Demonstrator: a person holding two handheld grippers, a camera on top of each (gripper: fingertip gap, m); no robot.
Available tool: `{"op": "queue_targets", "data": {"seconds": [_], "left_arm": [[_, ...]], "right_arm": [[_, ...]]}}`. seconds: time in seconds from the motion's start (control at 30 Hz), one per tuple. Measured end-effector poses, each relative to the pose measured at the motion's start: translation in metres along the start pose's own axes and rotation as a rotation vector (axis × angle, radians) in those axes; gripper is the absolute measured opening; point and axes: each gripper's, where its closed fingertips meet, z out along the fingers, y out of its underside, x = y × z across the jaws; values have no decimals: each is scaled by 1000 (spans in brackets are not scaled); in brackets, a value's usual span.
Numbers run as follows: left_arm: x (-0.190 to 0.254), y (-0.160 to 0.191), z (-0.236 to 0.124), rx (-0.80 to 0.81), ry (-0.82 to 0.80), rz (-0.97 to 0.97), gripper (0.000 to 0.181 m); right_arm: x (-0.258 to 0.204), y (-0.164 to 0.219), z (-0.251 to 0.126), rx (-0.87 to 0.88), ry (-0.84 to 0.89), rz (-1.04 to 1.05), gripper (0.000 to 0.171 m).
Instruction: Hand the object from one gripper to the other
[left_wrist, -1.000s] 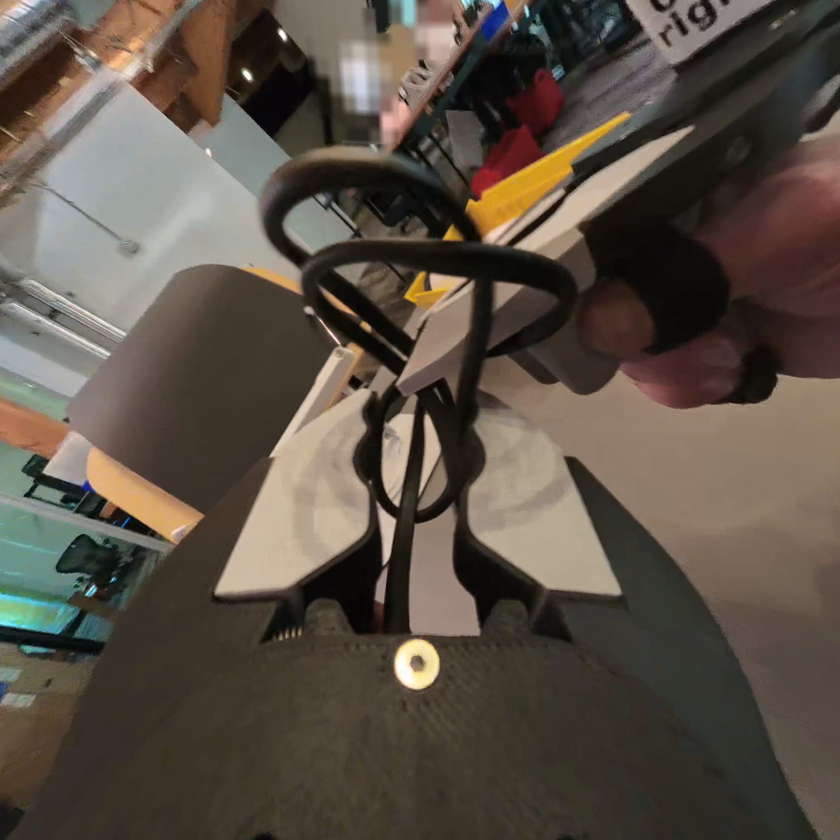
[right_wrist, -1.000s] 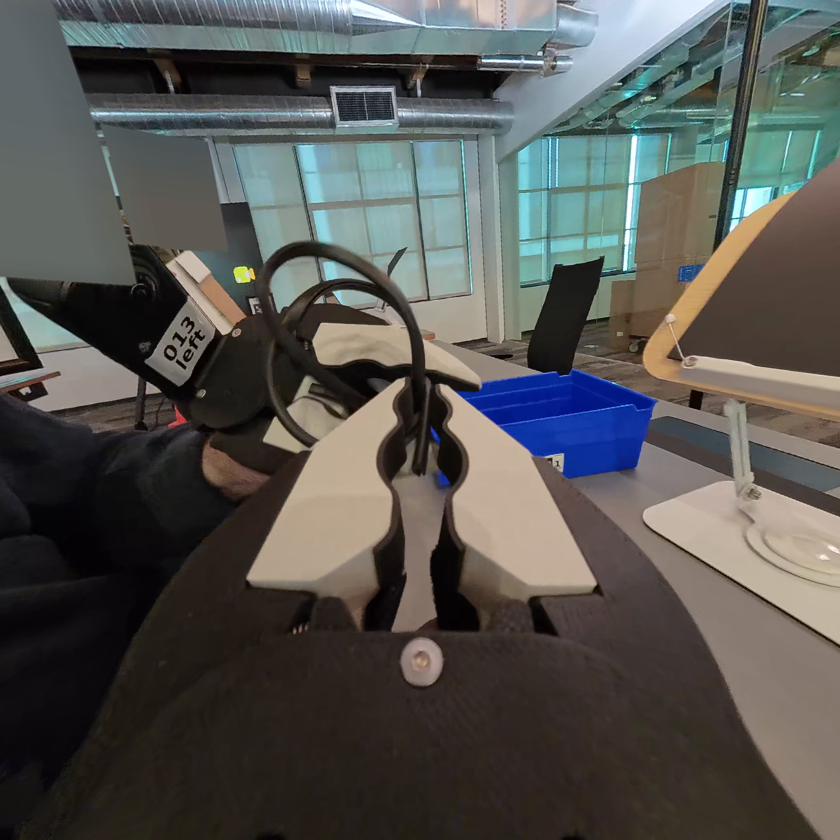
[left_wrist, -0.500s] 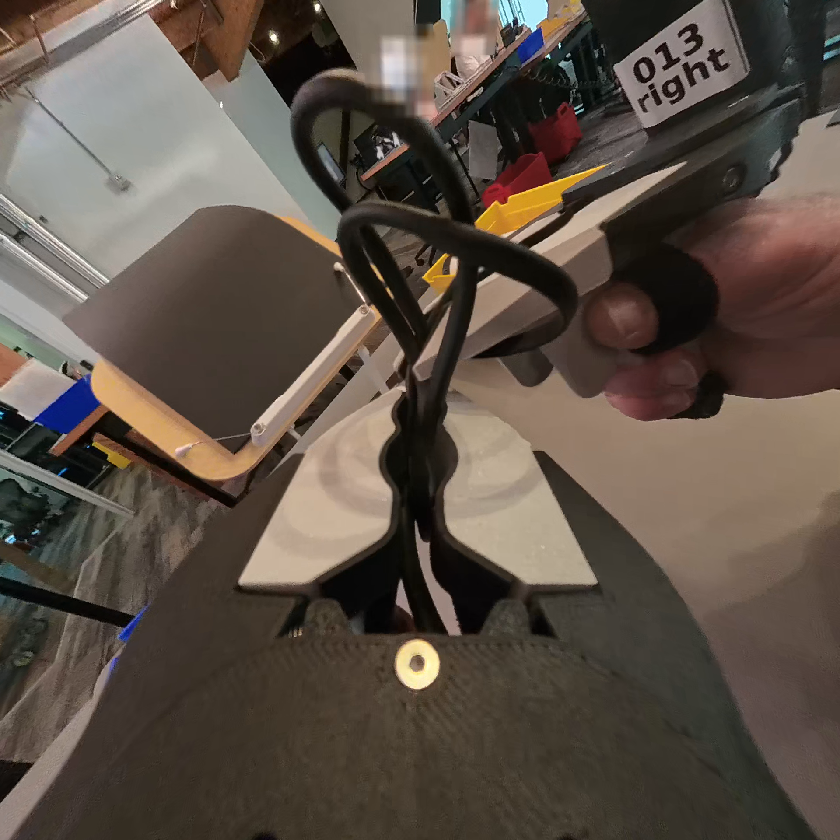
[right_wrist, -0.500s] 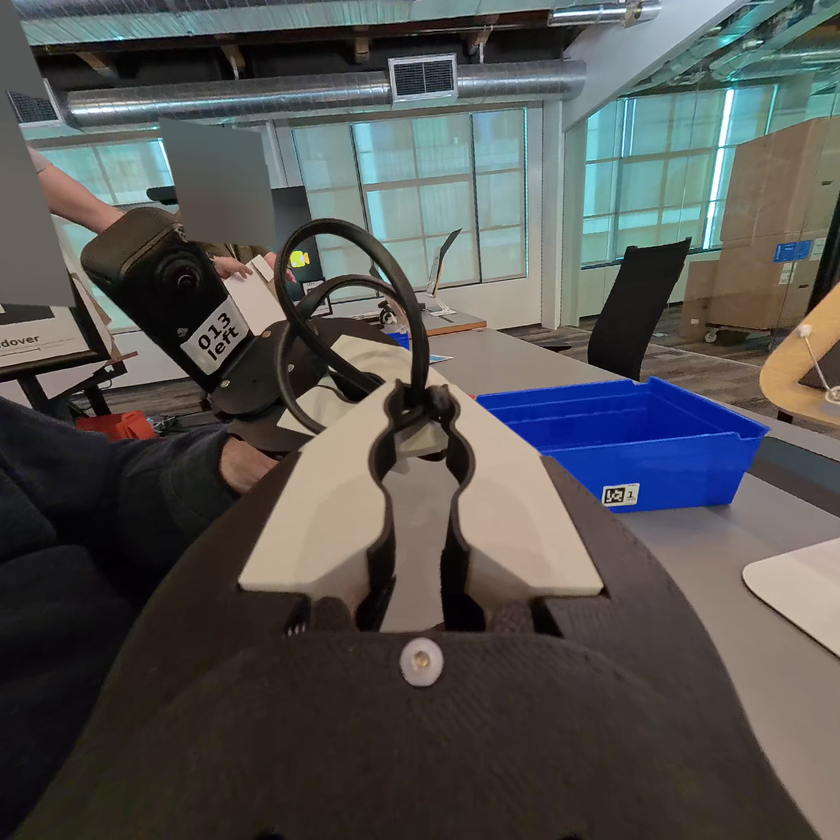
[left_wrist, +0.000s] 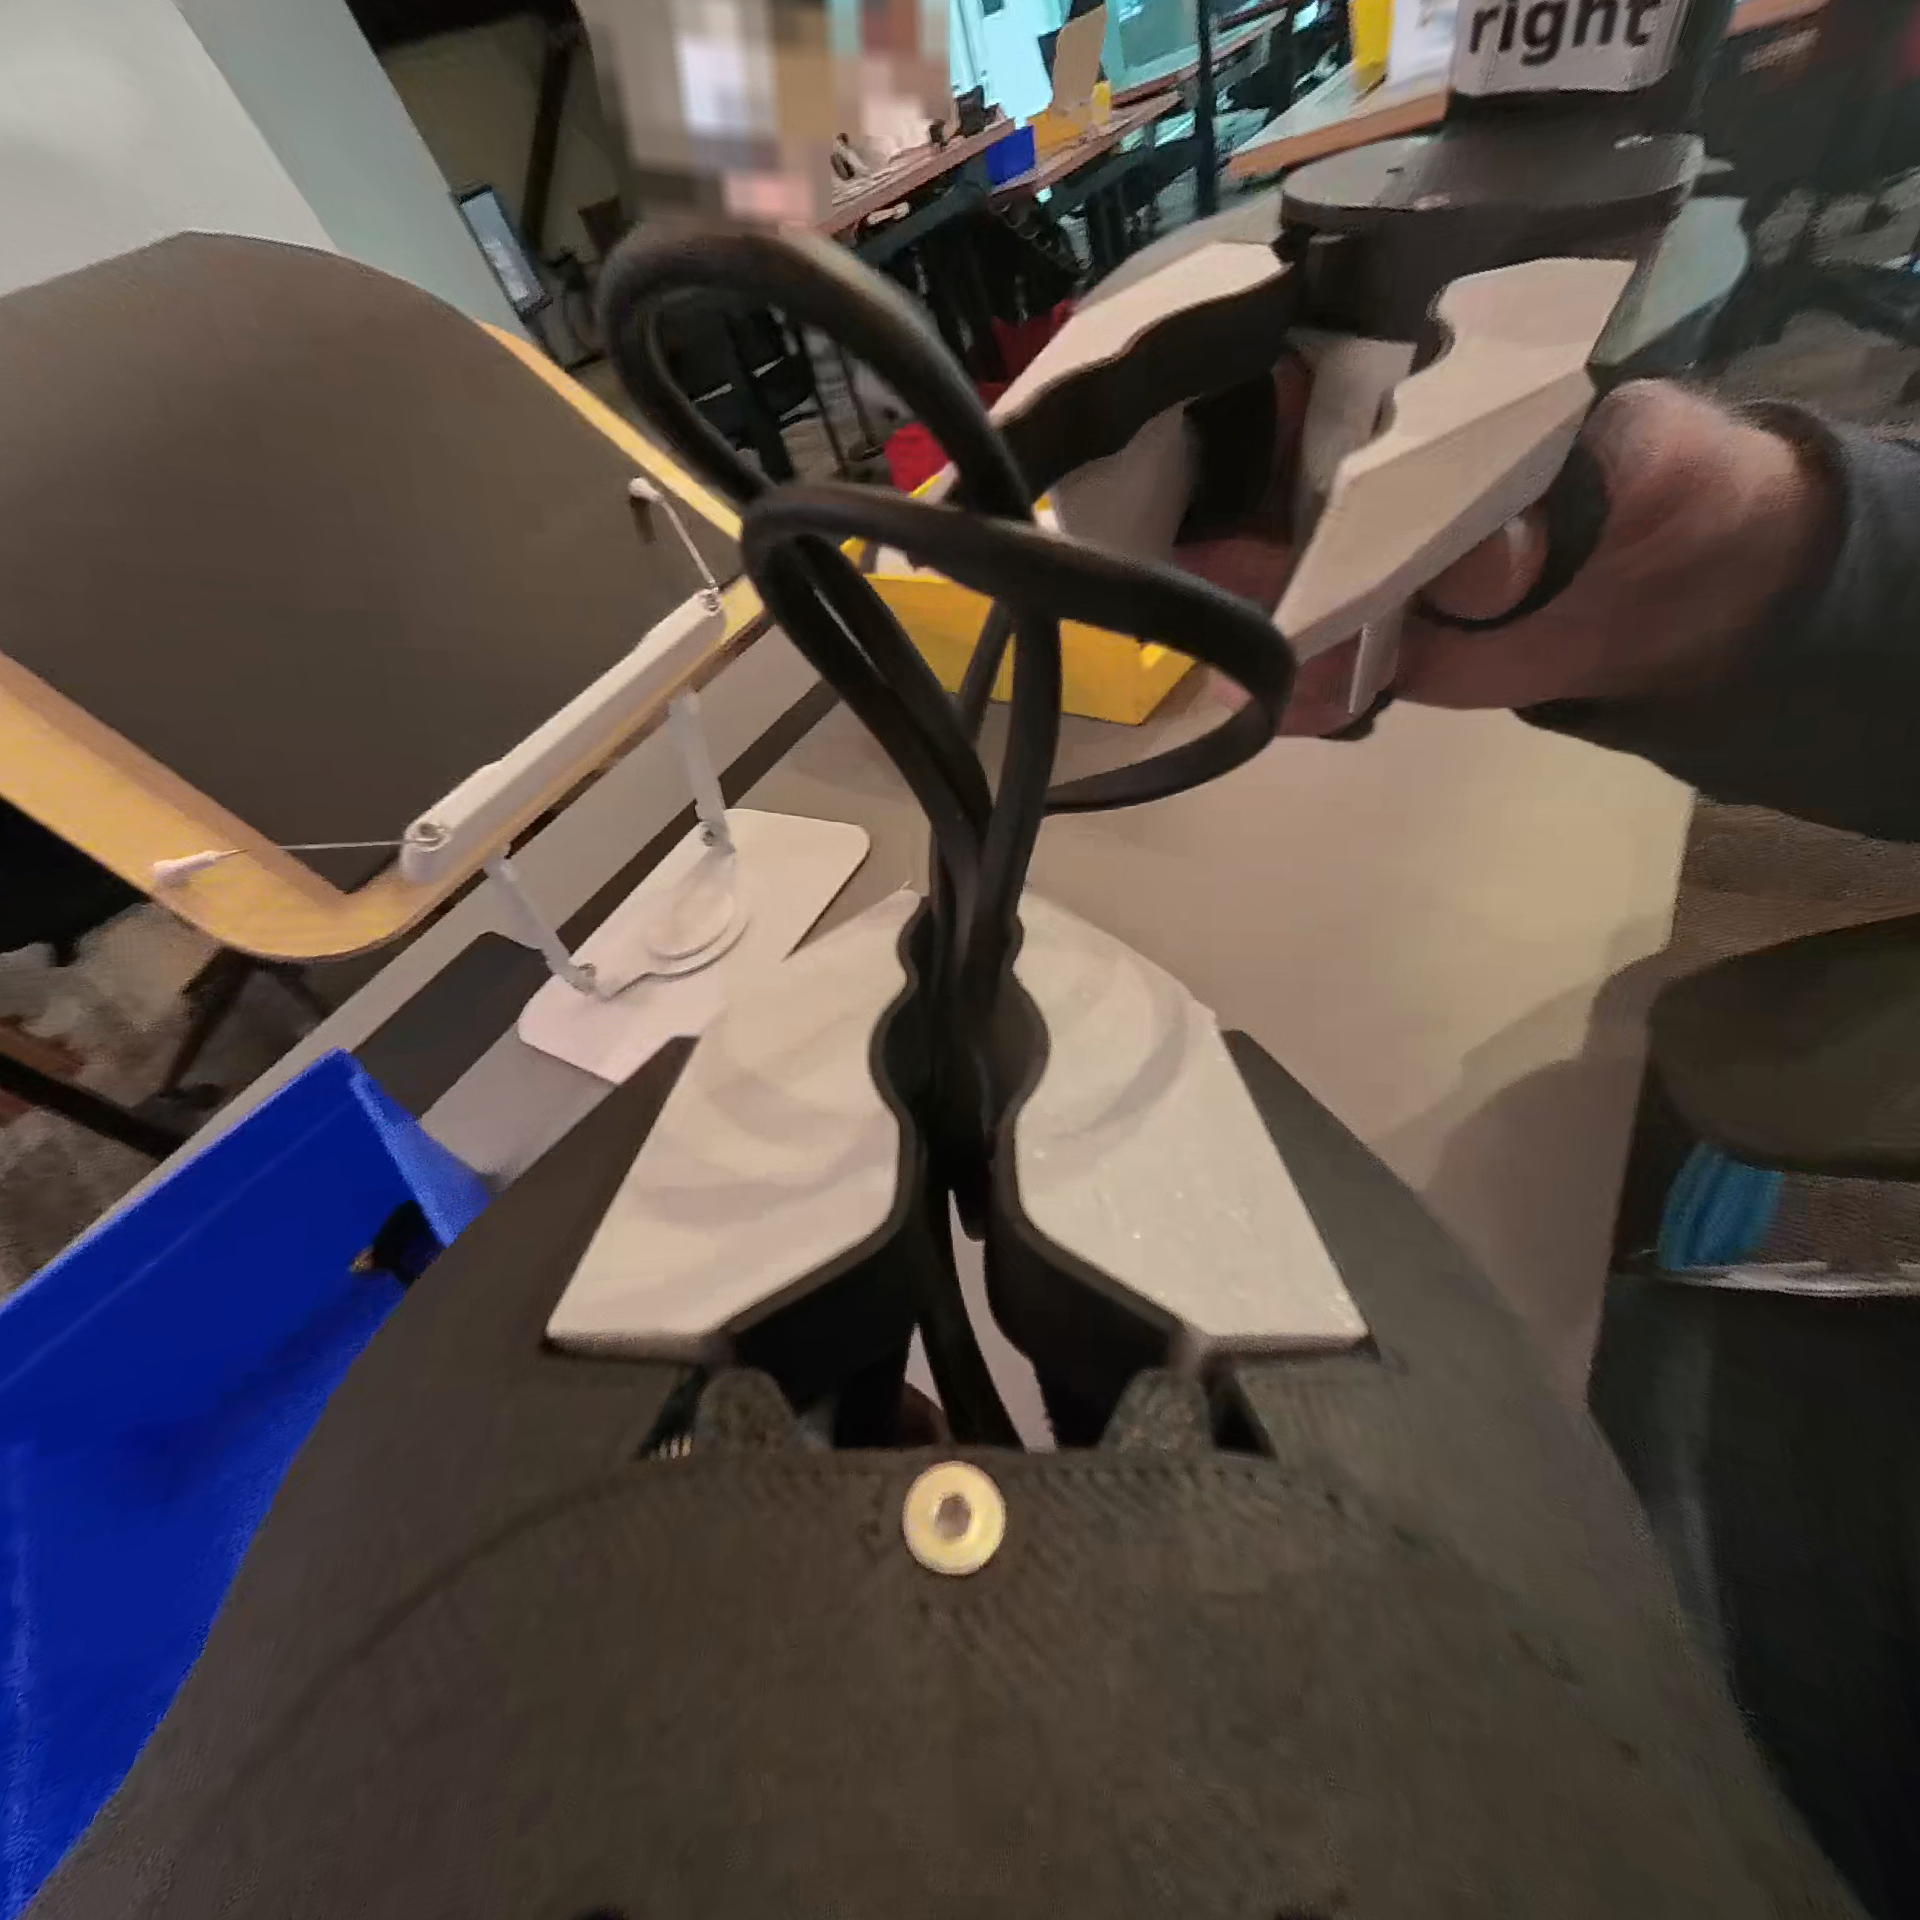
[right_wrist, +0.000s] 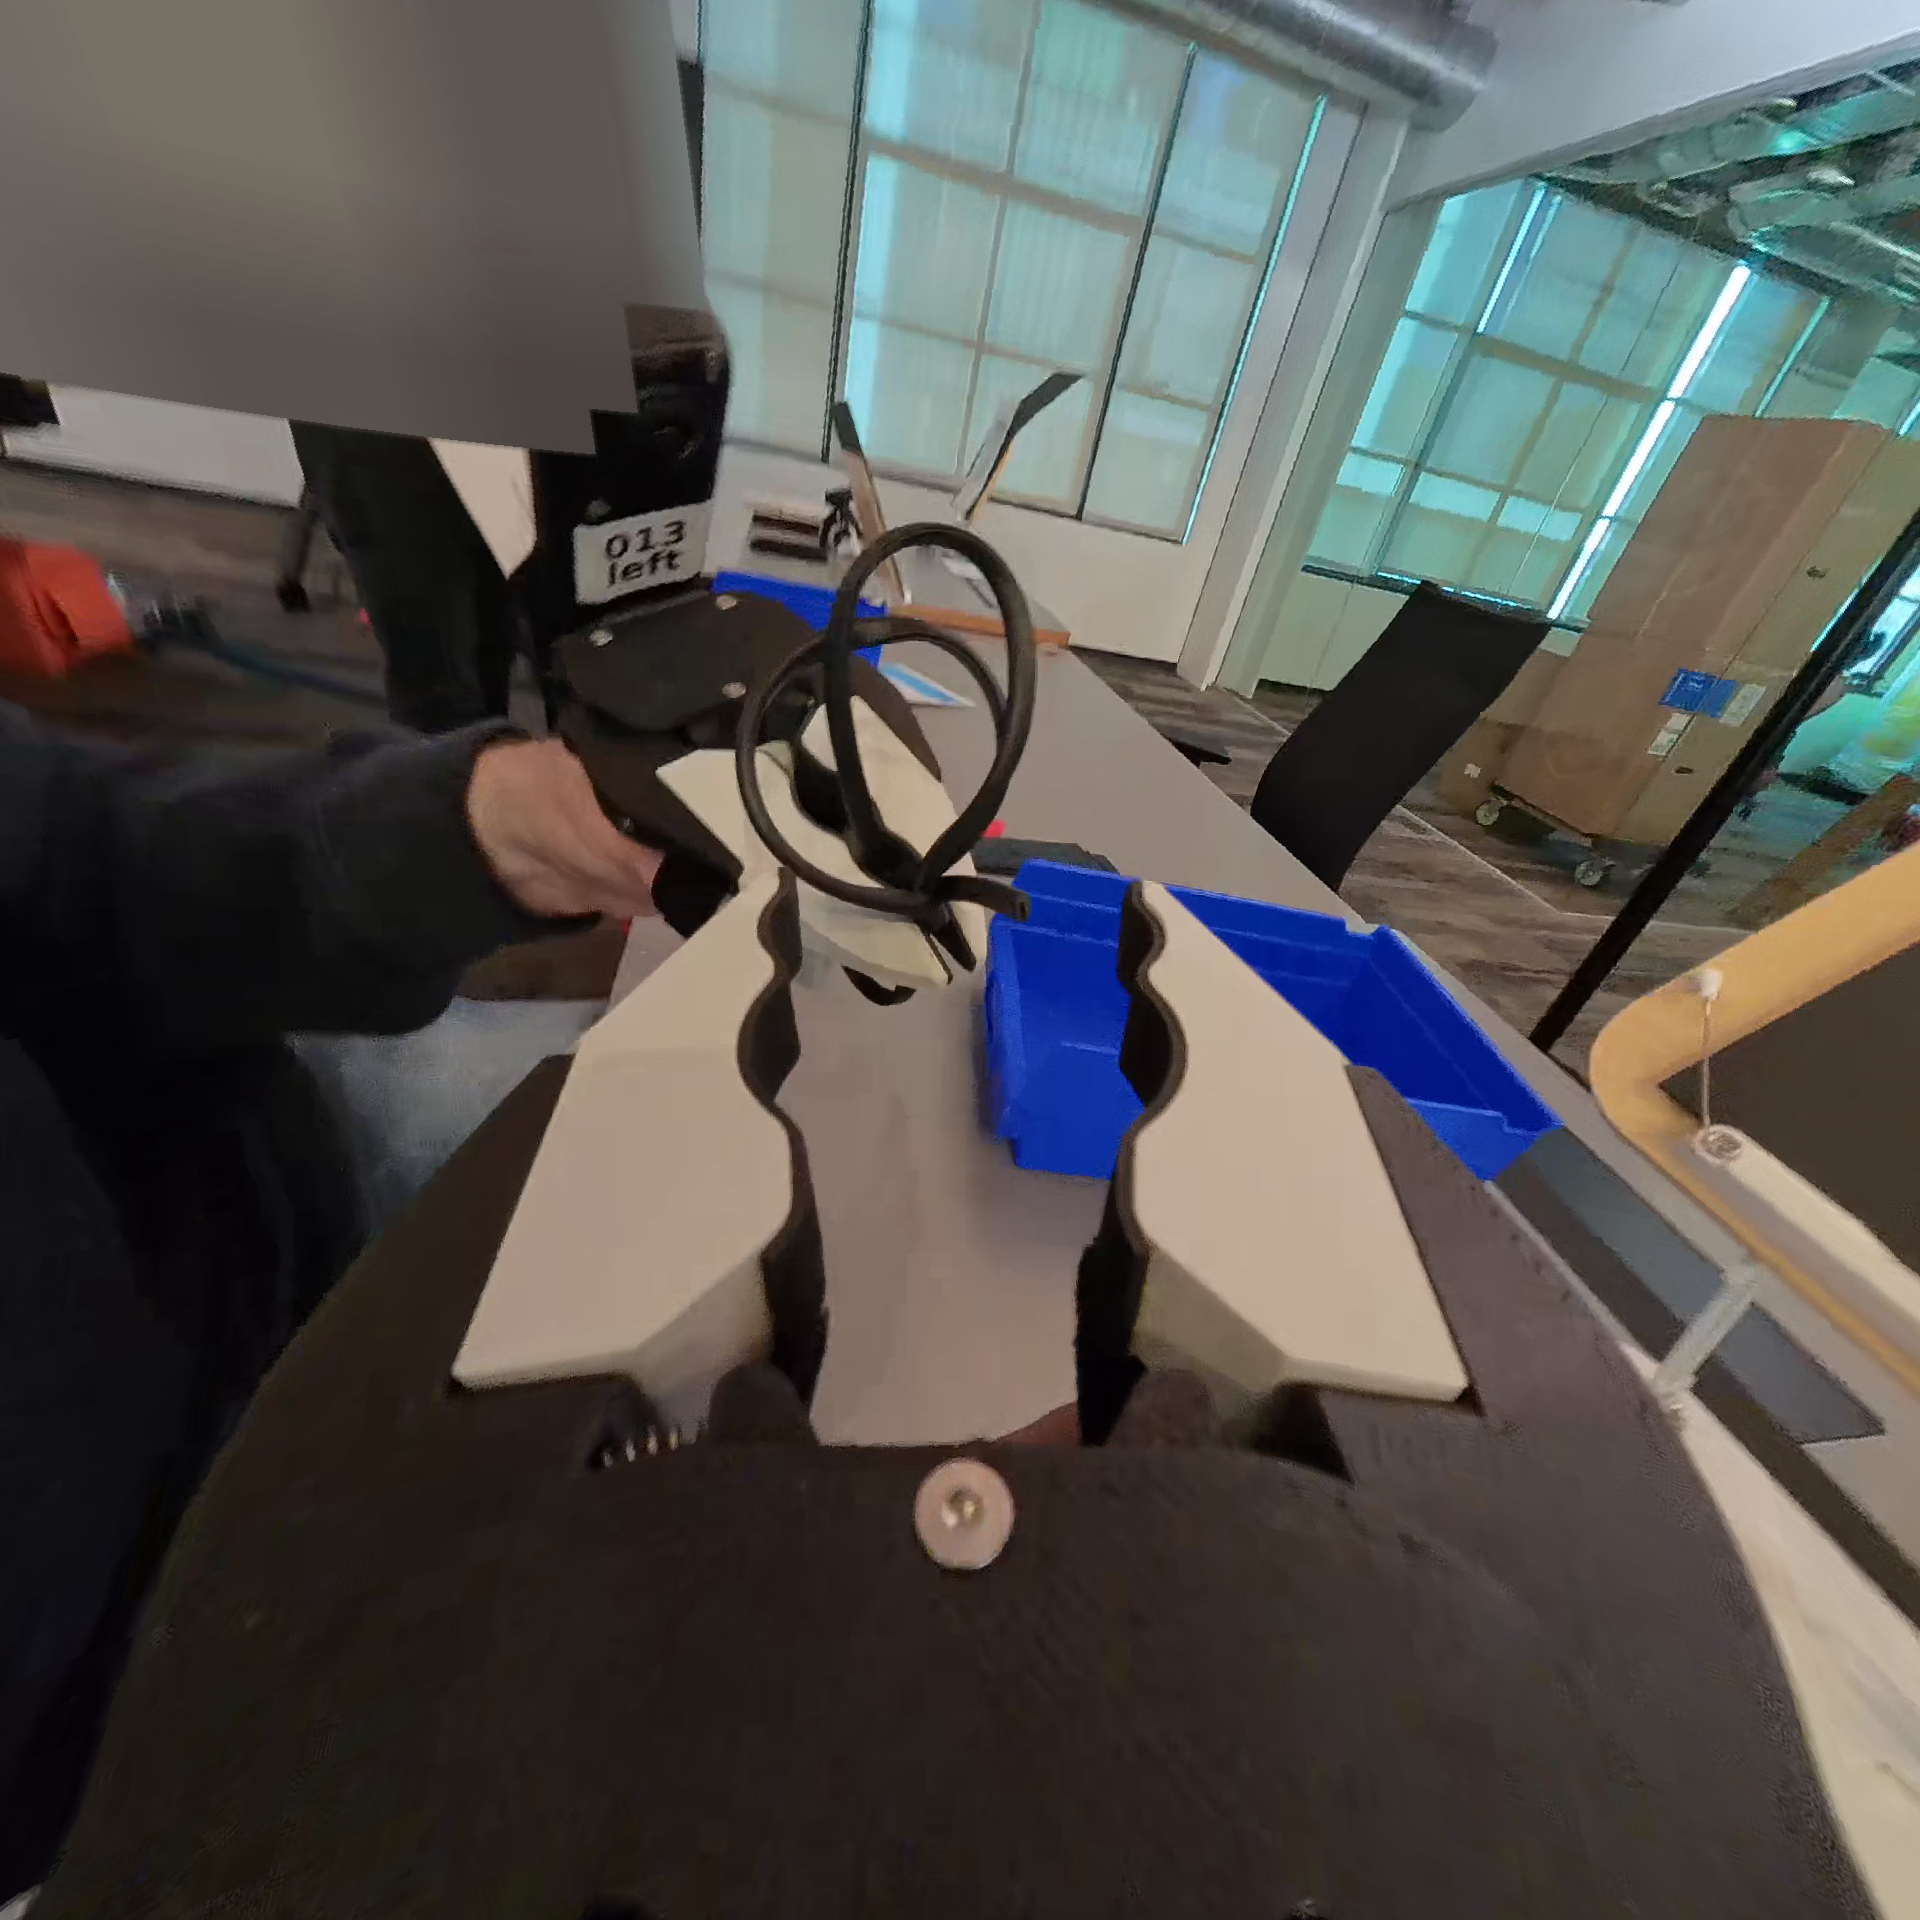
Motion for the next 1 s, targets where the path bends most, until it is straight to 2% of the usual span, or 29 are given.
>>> {"op": "queue_targets", "data": {"seconds": [0.17,0.47,0.57,0.67,0.77,0.9,1.0], "left_arm": [[21,1,-10,43,229,-35,7],[44,7,-12,79,521,-47,8],[58,7,-13,92,647,-44,8],[78,-4,-25,167,843,-55,9],[91,-14,-31,220,1006,-70,8],[103,-18,-34,276,1169,-107,8],[110,-17,-34,289,1246,-115,8]], "right_arm": [[-19,-3,2,-66,-135,-88,64],[-34,7,15,-215,-296,-219,70],[-49,13,21,-243,-401,-215,75],[-73,6,18,-158,-604,-117,84],[-84,-11,10,-16,-765,13,82],[-99,-18,-1,60,-899,83,72],[-106,-17,-9,66,-955,106,57]]}}
